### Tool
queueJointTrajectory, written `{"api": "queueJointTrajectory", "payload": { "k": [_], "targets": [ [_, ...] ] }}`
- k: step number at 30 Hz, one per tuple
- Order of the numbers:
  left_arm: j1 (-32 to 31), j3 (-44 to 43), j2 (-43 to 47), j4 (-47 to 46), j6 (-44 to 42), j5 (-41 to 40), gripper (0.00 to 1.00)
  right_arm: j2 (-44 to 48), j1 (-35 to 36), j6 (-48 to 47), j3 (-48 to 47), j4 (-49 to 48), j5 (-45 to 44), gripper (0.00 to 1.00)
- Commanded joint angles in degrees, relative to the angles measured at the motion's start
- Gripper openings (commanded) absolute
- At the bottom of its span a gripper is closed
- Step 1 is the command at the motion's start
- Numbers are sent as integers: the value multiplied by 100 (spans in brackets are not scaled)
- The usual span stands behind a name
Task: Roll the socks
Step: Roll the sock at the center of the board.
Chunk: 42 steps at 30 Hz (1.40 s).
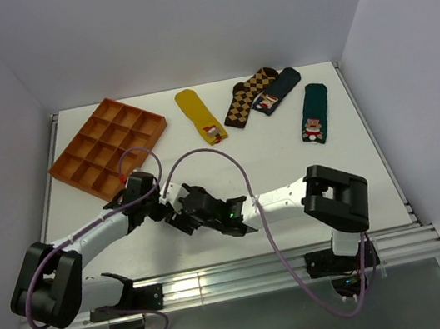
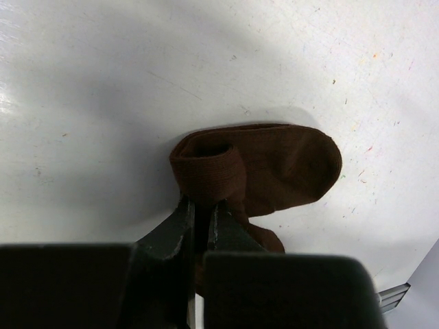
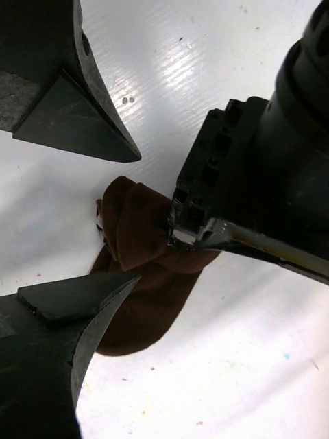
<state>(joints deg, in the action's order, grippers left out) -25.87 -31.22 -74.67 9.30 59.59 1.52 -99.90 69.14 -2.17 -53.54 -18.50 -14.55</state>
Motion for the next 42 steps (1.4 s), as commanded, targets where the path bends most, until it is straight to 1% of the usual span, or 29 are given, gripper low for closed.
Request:
{"api": "queueJointTrajectory", "payload": {
  "k": [1, 7, 14, 15, 20, 23, 25, 26, 28, 29, 30, 31, 32, 34, 35, 36, 37, 38, 39, 40, 42],
  "targets": [
    [-50, 64, -188, 380, -141, -73, 0, -205, 82, 85, -227, -4, -31, 72],
    [-59, 55, -214, 336, -132, -29, 0, -574, 117, 191, -210, -30, 39, 71],
    [-85, 64, -267, 300, -71, 6, 0, -768, 187, 209, -253, -57, -74, 70],
    [-94, 64, -258, 283, -36, 15, 0, -803, 196, 374, -306, -31, -101, 69],
    [-120, 81, -206, 257, 35, 68, 0, -979, 222, 542, -394, 74, -233, 65],
    [-138, 90, -162, 248, 79, 77, 0, -1093, 222, 674, -429, 145, -391, 60],
    [-138, 99, -118, 230, 87, 85, 0, -1119, 222, 797, -421, 206, -435, 50],
    [-138, 108, -100, 221, 114, 85, 0, -1146, 222, 841, -429, 285, -513, 42],
    [-138, 143, -30, 178, 149, 85, 0, -1111, 222, 955, -368, 286, -471, 33],
    [-138, 160, -4, 160, 201, 85, 2, -1093, 214, 991, -333, 277, -435, 25],
    [-138, 186, 66, 125, 237, 77, 4, -1067, 187, 1069, -254, 286, -322, 13],
    [-138, 248, 111, 107, 263, 68, 7, -1041, 152, 1122, -210, 277, -243, 8],
    [-138, 292, 154, 46, 342, 68, 19, -971, 117, 1158, -157, 251, -155, 1],
    [-138, 397, 313, -33, 421, 42, 34, -918, -40, 1263, -34, 233, 213, 0],
    [-138, 432, 374, -60, 474, 24, 50, -874, -111, 1289, -8, 233, 381, 0],
    [-138, 459, 514, -95, 500, -28, 58, -856, -181, 1351, 36, 242, 539, 0],
    [-138, 511, 585, -104, 527, -55, 65, -839, -321, 1386, 45, 250, 880, 0],
    [-129, 547, 664, -113, 588, -90, 75, -795, -401, 1421, 80, 216, 1049, 0],
    [-129, 573, 847, -113, 615, -125, 79, -768, -480, 1517, 159, 172, 1233, 0],
    [-112, 626, 954, -113, 676, -126, 81, -707, -655, 1640, 247, 84, 1626, 0],
    [-76, 696, 1234, -130, 738, -126, 81, -680, -823, 1781, 317, 14, 1997, 0]
  ]
}}
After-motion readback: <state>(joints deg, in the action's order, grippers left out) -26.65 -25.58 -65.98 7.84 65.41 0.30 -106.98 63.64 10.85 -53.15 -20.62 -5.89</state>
